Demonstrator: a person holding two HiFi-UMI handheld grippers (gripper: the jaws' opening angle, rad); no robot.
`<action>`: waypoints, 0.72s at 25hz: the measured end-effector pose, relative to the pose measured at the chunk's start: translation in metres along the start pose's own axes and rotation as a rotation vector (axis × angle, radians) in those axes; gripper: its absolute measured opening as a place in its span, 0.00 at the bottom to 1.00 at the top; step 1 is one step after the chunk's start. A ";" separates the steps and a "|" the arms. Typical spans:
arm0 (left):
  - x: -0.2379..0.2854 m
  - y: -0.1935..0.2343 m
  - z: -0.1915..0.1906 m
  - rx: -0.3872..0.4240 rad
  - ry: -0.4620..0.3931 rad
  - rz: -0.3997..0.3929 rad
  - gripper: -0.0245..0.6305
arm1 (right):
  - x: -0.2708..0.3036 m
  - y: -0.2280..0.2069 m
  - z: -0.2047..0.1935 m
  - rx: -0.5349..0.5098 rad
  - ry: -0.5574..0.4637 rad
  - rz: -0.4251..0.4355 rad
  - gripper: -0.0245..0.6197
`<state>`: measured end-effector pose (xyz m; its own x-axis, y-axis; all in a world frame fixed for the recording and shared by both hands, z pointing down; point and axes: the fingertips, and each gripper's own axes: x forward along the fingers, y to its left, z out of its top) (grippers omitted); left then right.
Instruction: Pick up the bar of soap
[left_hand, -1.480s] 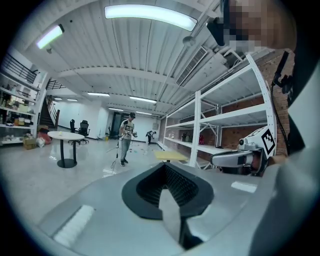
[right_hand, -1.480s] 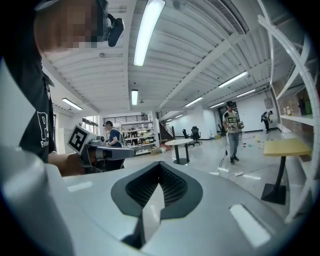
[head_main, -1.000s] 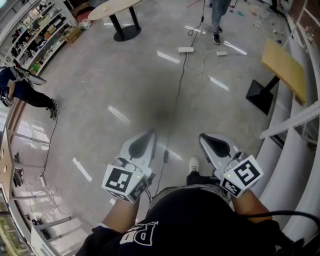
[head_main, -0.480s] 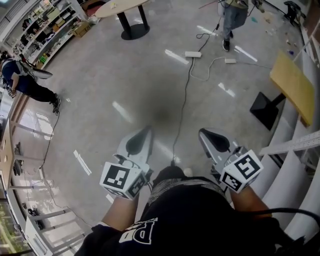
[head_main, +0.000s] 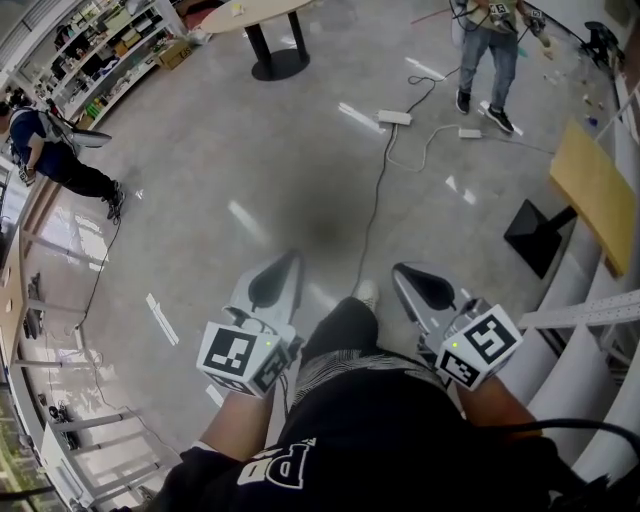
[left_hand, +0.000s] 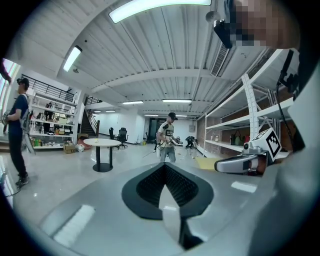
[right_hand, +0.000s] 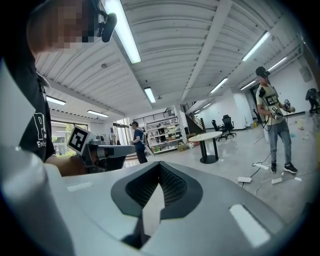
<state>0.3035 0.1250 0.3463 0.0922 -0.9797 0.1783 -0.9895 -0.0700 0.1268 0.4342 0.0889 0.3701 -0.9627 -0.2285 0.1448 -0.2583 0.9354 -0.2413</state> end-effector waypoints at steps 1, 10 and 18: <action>0.003 0.002 -0.003 0.000 -0.003 0.002 0.05 | 0.004 -0.004 -0.001 -0.002 0.003 0.007 0.05; 0.025 0.049 -0.004 -0.031 -0.008 0.061 0.05 | 0.062 -0.027 0.003 -0.002 0.031 0.070 0.05; 0.044 0.152 -0.011 -0.060 0.009 0.098 0.05 | 0.176 -0.039 0.001 0.015 0.069 0.099 0.05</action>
<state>0.1582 0.0736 0.3844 -0.0039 -0.9795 0.2012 -0.9854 0.0381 0.1662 0.2743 0.0118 0.4037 -0.9759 -0.1156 0.1848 -0.1639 0.9481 -0.2724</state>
